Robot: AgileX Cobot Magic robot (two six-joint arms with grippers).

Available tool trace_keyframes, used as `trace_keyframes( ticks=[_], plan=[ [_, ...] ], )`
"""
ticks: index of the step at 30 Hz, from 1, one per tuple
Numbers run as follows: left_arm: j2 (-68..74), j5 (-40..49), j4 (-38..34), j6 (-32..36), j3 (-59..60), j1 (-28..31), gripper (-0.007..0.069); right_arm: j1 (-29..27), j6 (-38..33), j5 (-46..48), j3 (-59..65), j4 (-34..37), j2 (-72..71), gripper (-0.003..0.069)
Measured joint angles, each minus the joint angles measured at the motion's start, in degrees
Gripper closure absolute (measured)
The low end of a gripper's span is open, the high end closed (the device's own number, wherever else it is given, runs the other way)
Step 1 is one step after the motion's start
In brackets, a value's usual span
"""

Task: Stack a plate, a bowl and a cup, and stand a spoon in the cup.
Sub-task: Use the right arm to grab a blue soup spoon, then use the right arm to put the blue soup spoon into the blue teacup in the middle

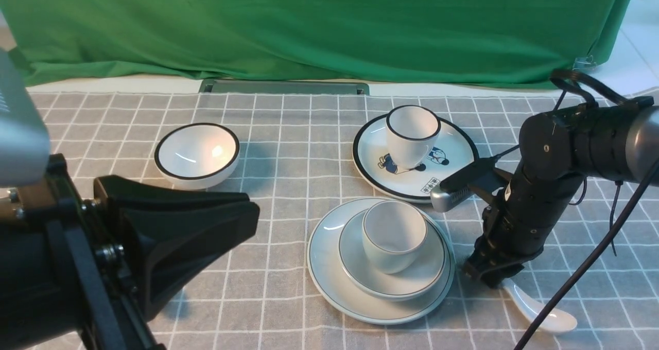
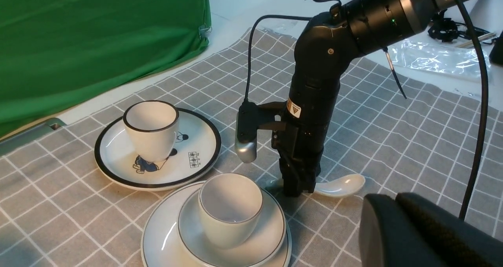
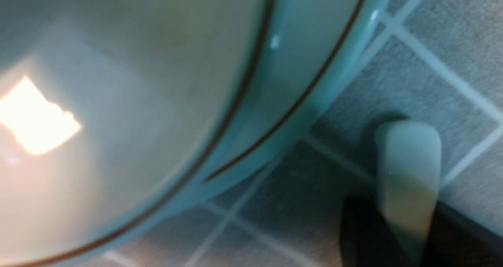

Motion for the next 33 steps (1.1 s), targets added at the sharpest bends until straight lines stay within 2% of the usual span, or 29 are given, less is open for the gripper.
trace_keyframes(
  ticks=[4, 7, 8, 9, 11, 12, 14, 15, 20, 25, 33],
  plan=[
    [0.00, 1.19, -0.24, 0.00, 0.02, 0.00, 0.0615, 1.16, 3.81, 0.60, 1.94, 0.52, -8.76, 0.0492],
    [0.00, 1.49, -0.24, 0.00, 0.02, 0.00, 0.0615, 5.18, 7.85, -8.64, 6.69, 0.52, -20.96, 0.0492],
    [0.00, 1.54, -0.24, 0.00, 0.02, 0.00, 0.0615, 7.09, 9.54, -15.86, 9.76, 0.52, -25.24, 0.0492],
    [0.00, 1.54, -0.24, 0.00, 0.02, 0.00, 0.0615, 7.88, 10.10, -18.61, 10.35, 0.52, -26.84, 0.0492],
    [0.00, 1.66, -0.24, 0.00, 0.02, 0.00, 0.0615, 12.34, 12.13, -34.91, 17.59, 0.72, -34.42, 0.0492],
    [0.00, 1.68, -0.24, 0.00, 0.02, 0.00, 0.0615, 14.88, 13.27, -47.10, 22.40, 0.72, -37.48, 0.0492],
    [0.00, 1.73, -0.24, 0.00, 0.02, 0.00, 0.0615, 16.31, 13.76, -55.23, 25.52, 0.72, -38.77, 0.0492],
    [0.00, 1.85, -0.24, 0.00, 0.08, 0.00, 0.0615, 17.75, 14.69, -66.20, 29.79, 0.72, -39.36, 0.0492],
    [0.00, 2.09, -0.24, 0.00, 0.07, 0.00, 0.0615, 18.54, 16.86, -87.19, 37.27, 0.72, -34.47, 0.0492],
    [0.00, 2.09, -0.24, 0.19, 0.09, 0.00, 0.0615, 18.54, 20.48, -97.53, 37.02, 0.29, -25.96, 0.0492],
    [0.00, 2.09, -0.24, 0.43, 0.09, 0.00, 0.0615, 18.54, 21.29, -102.12, 33.46, 0.08, -14.58, 0.0492]
  ],
)
